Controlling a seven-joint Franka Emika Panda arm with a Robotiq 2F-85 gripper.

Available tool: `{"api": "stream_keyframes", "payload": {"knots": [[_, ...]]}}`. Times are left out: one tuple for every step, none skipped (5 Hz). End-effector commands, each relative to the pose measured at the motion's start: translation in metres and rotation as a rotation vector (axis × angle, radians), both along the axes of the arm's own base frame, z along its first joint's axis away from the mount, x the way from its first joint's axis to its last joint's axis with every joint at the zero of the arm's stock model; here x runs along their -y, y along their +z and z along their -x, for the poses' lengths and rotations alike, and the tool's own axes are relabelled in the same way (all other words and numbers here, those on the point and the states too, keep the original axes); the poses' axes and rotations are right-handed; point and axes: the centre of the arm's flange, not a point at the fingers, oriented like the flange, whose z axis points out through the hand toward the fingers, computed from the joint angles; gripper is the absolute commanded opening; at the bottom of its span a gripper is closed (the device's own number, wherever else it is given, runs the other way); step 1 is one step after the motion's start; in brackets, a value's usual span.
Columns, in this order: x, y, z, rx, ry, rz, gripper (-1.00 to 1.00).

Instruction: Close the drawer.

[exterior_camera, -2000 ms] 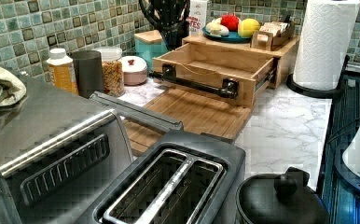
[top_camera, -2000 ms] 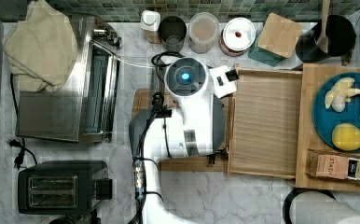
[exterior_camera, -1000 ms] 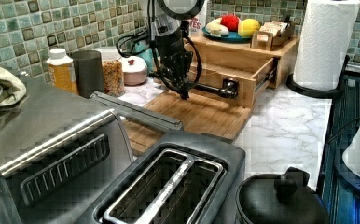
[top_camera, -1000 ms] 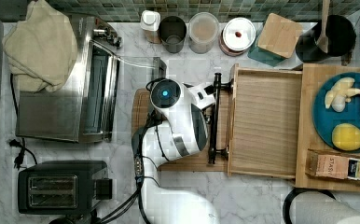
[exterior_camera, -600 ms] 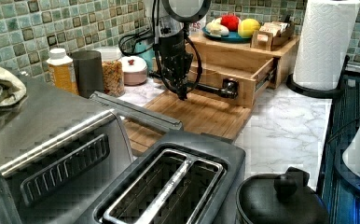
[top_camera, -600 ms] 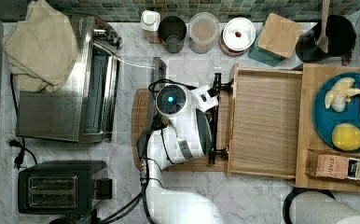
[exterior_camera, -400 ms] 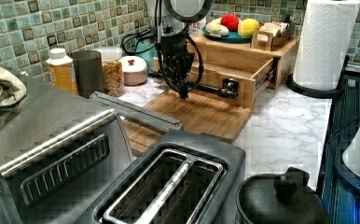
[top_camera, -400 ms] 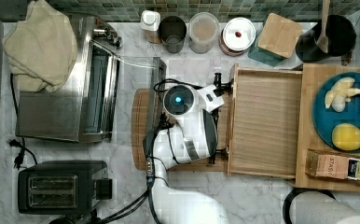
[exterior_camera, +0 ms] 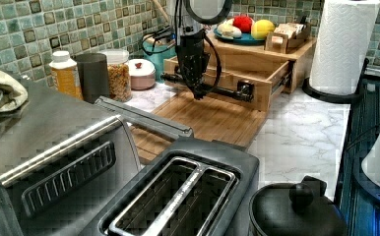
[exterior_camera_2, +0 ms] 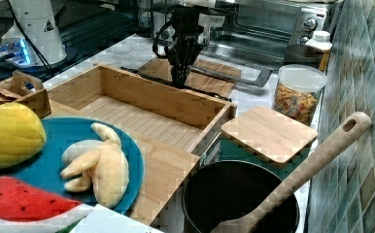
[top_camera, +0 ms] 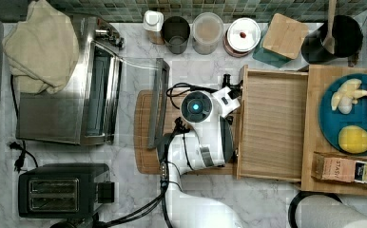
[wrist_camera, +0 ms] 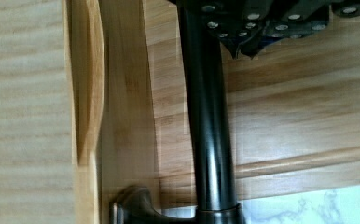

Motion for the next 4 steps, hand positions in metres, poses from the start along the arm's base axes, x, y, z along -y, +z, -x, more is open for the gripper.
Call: {"api": "stream_keyframes", "payload": {"knots": [[0.188, 0.055, 0.035, 0.04, -0.035, 0.105, -1.0], [0.247, 0.065, 0.054, 0.028, -0.038, 0.139, -1.0], [0.299, 0.07, 0.067, 0.031, -0.018, 0.155, -1.0], [0.334, 0.082, 0.077, -0.01, -0.047, 0.161, -1.0]]}}
